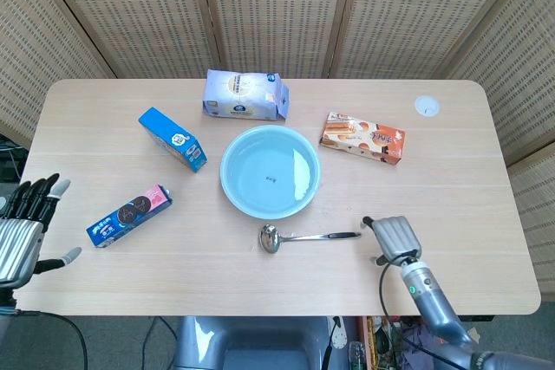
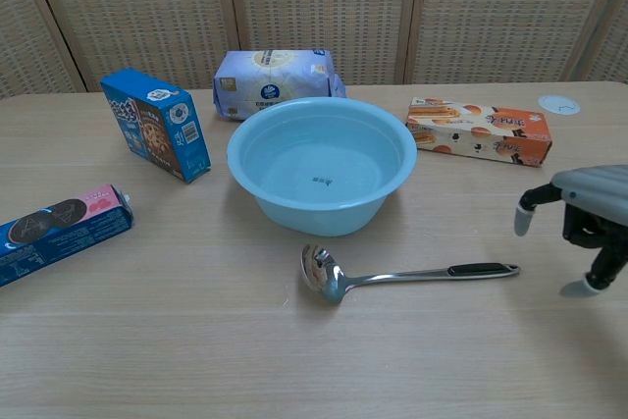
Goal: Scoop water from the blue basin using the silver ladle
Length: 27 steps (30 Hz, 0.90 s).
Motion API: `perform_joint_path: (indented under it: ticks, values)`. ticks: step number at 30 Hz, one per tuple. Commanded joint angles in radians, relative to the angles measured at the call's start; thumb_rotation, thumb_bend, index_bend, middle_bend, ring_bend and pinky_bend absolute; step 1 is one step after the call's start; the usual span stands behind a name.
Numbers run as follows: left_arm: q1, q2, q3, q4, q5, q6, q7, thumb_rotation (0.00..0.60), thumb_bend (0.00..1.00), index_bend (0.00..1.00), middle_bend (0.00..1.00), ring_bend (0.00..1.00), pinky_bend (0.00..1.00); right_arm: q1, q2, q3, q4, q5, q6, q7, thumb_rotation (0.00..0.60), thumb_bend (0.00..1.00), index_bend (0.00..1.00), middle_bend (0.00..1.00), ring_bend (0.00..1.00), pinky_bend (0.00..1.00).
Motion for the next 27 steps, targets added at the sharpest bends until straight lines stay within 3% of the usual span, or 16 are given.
perform_joint_path:
  ticks: [1,12,27]
  values:
    - [-0.001,-0.004,-0.002,0.000,-0.006,-0.003,0.008,0.600,0.00,0.00,0.00,0.00,0.00,0.038,-0.071,0.038,0.008,0.083,0.006,-0.069,0.600,0.16,0.39,0.99,0.97,1.00]
    - [-0.011,-0.011,-0.006,0.001,-0.028,-0.027,0.023,0.600,0.00,0.00,0.00,0.00,0.00,0.113,-0.225,0.089,0.057,0.244,0.063,-0.203,0.600,0.34,0.44,0.99,0.97,1.00]
    - [-0.039,-0.016,-0.030,0.005,-0.095,-0.074,0.031,0.600,0.00,0.00,0.00,0.00,0.00,0.154,-0.336,0.087,0.168,0.302,0.085,-0.247,0.600,0.34,0.47,1.00,1.00,1.00]
